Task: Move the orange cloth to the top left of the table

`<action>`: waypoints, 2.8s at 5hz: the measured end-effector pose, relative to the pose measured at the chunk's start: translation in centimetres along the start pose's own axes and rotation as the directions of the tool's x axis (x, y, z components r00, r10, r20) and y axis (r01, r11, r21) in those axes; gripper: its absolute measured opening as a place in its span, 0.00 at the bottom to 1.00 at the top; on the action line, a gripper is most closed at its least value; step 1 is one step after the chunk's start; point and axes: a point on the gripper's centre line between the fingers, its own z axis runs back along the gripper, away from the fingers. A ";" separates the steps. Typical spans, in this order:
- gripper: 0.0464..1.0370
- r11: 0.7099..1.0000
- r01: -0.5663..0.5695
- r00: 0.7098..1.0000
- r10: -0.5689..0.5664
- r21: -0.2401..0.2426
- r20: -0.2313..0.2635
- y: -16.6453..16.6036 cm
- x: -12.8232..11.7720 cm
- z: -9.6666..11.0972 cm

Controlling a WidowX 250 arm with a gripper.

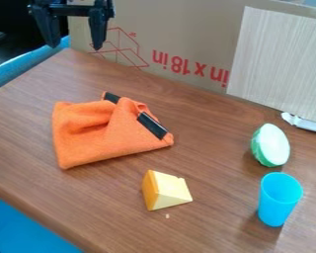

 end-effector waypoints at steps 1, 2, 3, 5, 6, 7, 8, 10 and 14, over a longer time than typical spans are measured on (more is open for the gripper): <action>0.96 1.000 0.001 1.000 0.000 0.004 -0.030 0.0 -0.1 -1.1; 0.96 1.000 0.008 1.000 -0.007 0.017 -0.021 0.3 -0.4 -2.8; 0.96 1.000 -0.018 1.000 0.018 0.019 -0.005 0.3 -0.4 -3.5; 0.96 0.997 -0.073 0.997 0.073 0.027 0.027 0.5 -0.7 -8.5; 0.96 0.994 -0.107 0.993 0.106 0.029 0.043 0.5 -0.5 -10.6; 0.96 0.992 -0.123 0.990 0.121 0.032 0.068 0.3 -0.3 -12.2; 0.96 0.988 -0.150 0.985 0.147 0.033 0.089 0.2 0.0 -13.2; 0.96 0.982 -0.181 0.978 0.175 0.045 0.117 0.3 0.4 -15.1; 0.96 0.906 -0.421 0.892 0.407 0.037 0.197 -1.6 10.2 -16.0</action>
